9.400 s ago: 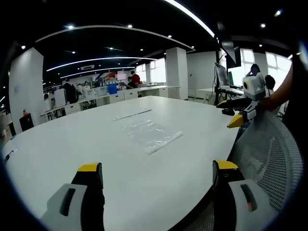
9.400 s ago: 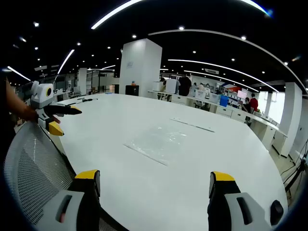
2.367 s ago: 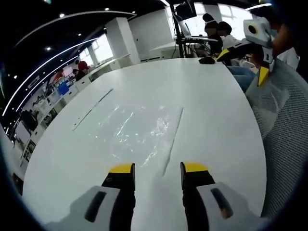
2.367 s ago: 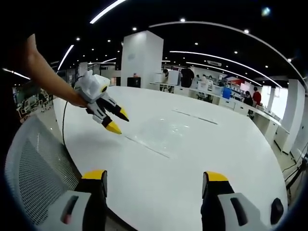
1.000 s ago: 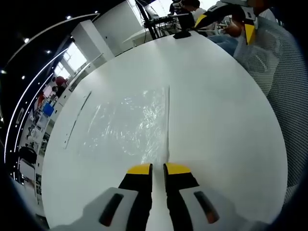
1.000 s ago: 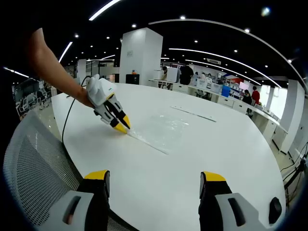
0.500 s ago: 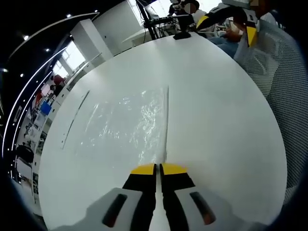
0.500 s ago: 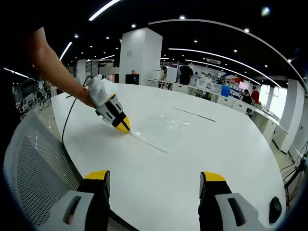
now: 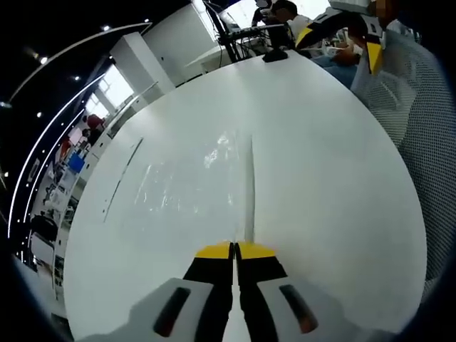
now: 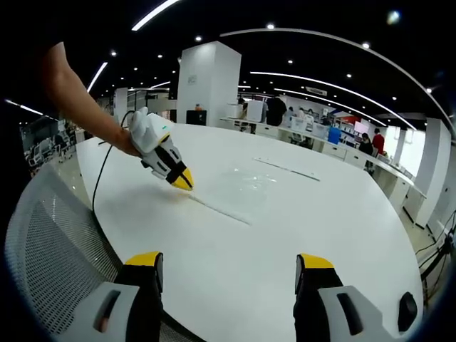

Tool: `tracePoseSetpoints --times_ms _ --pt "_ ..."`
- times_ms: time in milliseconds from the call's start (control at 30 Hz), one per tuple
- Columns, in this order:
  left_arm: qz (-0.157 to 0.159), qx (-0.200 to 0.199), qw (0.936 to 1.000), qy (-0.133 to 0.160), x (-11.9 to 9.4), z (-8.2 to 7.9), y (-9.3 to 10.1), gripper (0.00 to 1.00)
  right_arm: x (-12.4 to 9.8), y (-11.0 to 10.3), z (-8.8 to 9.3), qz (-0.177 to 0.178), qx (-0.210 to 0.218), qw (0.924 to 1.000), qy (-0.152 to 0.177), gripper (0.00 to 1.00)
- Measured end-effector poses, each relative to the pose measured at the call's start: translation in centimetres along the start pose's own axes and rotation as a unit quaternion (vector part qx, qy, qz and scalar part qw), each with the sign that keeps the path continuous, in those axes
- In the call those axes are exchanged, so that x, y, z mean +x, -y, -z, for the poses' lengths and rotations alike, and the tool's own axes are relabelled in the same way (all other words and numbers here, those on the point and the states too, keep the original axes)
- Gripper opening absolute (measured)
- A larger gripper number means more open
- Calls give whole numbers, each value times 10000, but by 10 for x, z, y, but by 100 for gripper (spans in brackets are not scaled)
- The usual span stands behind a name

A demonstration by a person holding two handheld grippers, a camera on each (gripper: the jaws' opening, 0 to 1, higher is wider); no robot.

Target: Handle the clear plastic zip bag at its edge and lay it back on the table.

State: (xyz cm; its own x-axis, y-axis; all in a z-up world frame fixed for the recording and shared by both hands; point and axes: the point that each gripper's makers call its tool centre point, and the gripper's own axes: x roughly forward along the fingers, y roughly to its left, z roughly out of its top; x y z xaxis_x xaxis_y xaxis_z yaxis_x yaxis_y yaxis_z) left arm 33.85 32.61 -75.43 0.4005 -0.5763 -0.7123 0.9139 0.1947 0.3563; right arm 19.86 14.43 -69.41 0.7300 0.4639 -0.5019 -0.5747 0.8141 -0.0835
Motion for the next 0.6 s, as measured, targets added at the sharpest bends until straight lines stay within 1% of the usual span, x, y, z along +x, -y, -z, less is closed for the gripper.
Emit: tracePoseSetpoints --times_ms 100,233,267,367,600 --pt "-28 -10 10000 42 -3 -1 -2 0 0 0 -1 4 3 10000 14 75" --pt "-4 -115 9999 112 -7 -3 -2 0 0 -1 -2 -4 -8 10000 25 75" --pt "13 -194 9997 144 -8 -5 -2 0 0 -1 -2 -3 -8 10000 30 75" --pt "38 -221 9996 159 -12 -10 -1 0 0 0 -2 5 -13 10000 45 75" --pt "145 -319 9992 173 -17 -14 3 0 0 0 -2 1 -16 10000 53 76"
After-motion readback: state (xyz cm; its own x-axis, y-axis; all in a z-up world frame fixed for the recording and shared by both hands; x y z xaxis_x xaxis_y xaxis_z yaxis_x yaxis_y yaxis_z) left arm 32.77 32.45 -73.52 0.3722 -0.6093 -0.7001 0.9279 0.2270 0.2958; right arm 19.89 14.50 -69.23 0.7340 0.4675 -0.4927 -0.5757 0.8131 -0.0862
